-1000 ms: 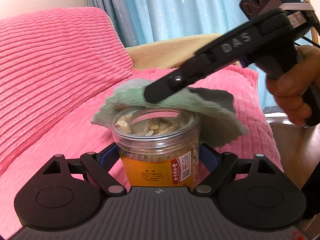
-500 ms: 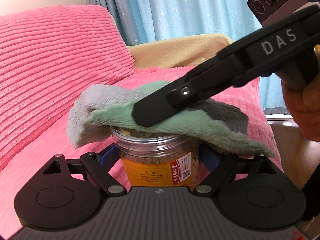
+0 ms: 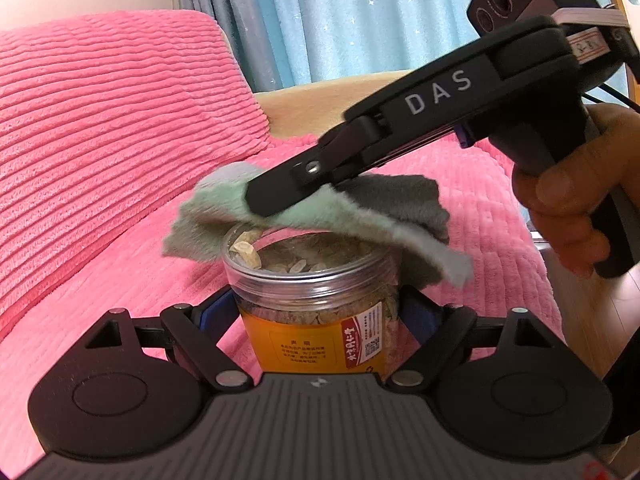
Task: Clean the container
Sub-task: 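Hold the jar with the left gripper while the right gripper rubs the cloth around the lid, then hold the jar with the left gripper while the right gripper keeps wiping the lid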
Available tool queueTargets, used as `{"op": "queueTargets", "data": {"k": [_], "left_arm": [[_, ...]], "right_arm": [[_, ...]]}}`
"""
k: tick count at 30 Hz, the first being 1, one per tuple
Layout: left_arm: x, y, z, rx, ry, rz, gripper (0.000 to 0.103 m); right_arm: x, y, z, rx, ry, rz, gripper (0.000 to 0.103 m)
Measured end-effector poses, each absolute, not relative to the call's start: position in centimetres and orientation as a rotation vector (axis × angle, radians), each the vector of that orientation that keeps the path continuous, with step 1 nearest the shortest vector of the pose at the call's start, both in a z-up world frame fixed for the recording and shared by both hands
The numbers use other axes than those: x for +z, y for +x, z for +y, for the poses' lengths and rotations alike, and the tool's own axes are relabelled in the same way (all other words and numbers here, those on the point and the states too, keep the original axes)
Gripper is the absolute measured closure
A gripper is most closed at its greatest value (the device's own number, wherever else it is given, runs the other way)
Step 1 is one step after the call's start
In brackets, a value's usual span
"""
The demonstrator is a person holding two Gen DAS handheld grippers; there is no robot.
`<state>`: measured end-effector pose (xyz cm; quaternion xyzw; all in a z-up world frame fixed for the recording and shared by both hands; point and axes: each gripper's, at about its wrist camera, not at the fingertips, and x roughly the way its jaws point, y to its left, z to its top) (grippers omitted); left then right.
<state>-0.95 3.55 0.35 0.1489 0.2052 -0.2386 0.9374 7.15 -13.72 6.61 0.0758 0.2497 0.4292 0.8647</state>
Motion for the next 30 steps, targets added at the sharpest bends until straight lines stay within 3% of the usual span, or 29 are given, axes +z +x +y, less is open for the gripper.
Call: {"op": "queueTargets", "data": {"k": [13, 30], "left_arm": [[0.1, -0.7, 3.6, -0.492, 0.294, 0.429, 0.017], [0.2, -0.3, 3.6, -0.491, 0.279, 0.425, 0.018]], "right_arm": [[6.9, 4.6, -14.8, 0.986, 0.182, 0.568, 0.098], [6.4, 8.1, -11.5, 0.913, 0.175, 0.513, 0.099]]}}
